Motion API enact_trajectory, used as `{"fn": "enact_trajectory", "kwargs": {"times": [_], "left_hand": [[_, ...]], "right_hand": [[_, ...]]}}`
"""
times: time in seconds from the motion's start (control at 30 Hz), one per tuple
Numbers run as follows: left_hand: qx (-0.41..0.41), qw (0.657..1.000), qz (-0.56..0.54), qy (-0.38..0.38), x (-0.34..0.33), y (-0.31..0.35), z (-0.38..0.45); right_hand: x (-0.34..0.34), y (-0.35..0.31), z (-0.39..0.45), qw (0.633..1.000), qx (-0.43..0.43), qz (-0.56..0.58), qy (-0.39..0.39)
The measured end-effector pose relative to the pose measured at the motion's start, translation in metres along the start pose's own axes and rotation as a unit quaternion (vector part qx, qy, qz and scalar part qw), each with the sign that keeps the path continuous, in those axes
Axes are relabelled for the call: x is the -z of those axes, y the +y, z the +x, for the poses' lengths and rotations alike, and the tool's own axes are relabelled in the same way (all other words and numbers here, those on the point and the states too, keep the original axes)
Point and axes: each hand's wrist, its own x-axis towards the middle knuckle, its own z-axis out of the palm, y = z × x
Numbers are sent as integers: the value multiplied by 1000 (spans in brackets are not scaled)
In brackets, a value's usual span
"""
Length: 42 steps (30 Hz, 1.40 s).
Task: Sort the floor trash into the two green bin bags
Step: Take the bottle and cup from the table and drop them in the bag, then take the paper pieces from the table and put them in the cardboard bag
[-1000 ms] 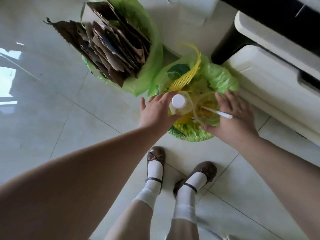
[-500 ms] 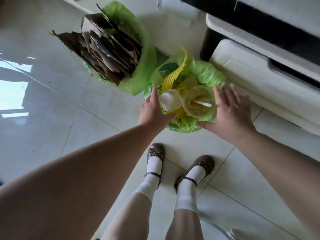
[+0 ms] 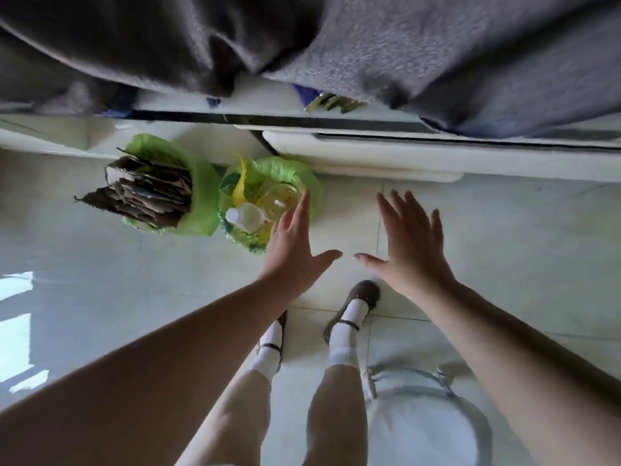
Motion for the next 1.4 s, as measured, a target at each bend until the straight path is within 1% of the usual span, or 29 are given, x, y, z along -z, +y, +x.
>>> {"fn": "enact_trajectory", "kwargs": {"times": [0.1, 0.2, 0.37, 0.43, 0.53, 0.73, 0.9, 1.1, 1.27, 1.4], "left_hand": [[-66, 996, 44, -32, -4, 52, -15], [-119, 987, 86, -70, -18, 102, -31], [-184, 969, 114, -116, -56, 186, -52], [-218, 960, 125, -122, -73, 218, -57], [-256, 949, 128, -134, -97, 257, -62], [-272, 938, 148, -152, -136, 311, -56], [-289, 931, 155, -162, -171, 354, -39], [-282, 927, 157, -189, -215, 416, 0], [-267, 927, 170, -201, -252, 493, 54], [-278, 922, 181, -199, -278, 570, 94]], "right_hand": [[20, 34, -48, 998, -54, 8, 19], [40, 71, -92, 991, -121, 39, 51], [70, 136, -162, 972, -205, 68, 98], [77, 161, -183, 960, -238, 86, 116], [83, 189, -209, 946, -276, 120, 118], [90, 240, -233, 930, -300, 161, 139], [103, 290, -225, 922, -303, 180, 159], [124, 360, -202, 915, -318, 194, 152], [156, 442, -184, 912, -340, 196, 117], [198, 510, -171, 904, -355, 197, 133]]}}
